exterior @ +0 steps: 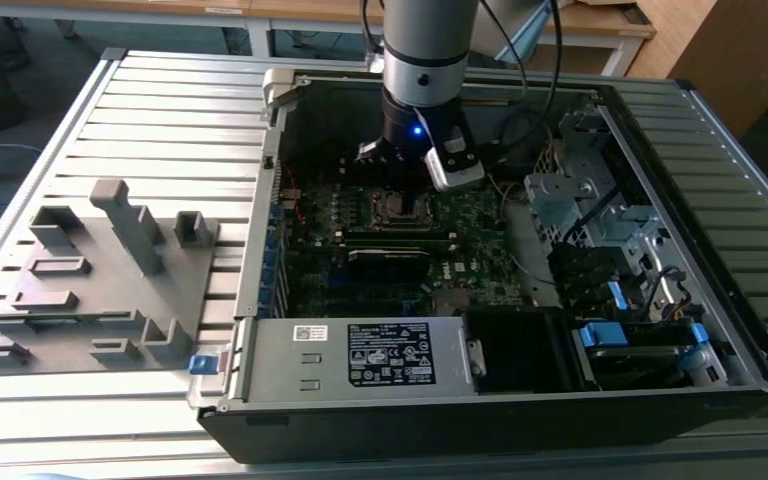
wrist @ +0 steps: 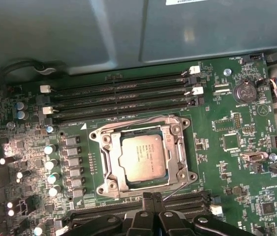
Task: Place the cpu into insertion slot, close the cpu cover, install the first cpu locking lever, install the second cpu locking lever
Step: 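Install the second cpu locking lever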
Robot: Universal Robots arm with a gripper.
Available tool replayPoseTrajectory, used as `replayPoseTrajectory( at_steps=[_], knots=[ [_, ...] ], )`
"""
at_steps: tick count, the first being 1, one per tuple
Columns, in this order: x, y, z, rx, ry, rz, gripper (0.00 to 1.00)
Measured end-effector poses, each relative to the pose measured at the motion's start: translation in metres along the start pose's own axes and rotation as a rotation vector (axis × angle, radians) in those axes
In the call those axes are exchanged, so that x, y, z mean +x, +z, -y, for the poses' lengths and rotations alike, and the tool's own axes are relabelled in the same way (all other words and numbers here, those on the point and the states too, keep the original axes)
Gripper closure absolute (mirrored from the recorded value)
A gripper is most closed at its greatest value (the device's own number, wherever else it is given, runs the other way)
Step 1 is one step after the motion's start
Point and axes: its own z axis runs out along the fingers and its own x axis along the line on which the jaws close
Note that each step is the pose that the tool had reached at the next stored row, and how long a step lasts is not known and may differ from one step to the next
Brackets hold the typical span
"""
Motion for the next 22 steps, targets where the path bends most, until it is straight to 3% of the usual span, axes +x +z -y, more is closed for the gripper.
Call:
replayPoseTrajectory(
  at_steps=[7,22],
  knots=[
    [0.0057,-0.0001,0.0018,-0.0001,0.0,0.0,0.89],
    [0.0111,0.0007,0.0028,0.0003,0.0,0.0,0.89]
  ],
)
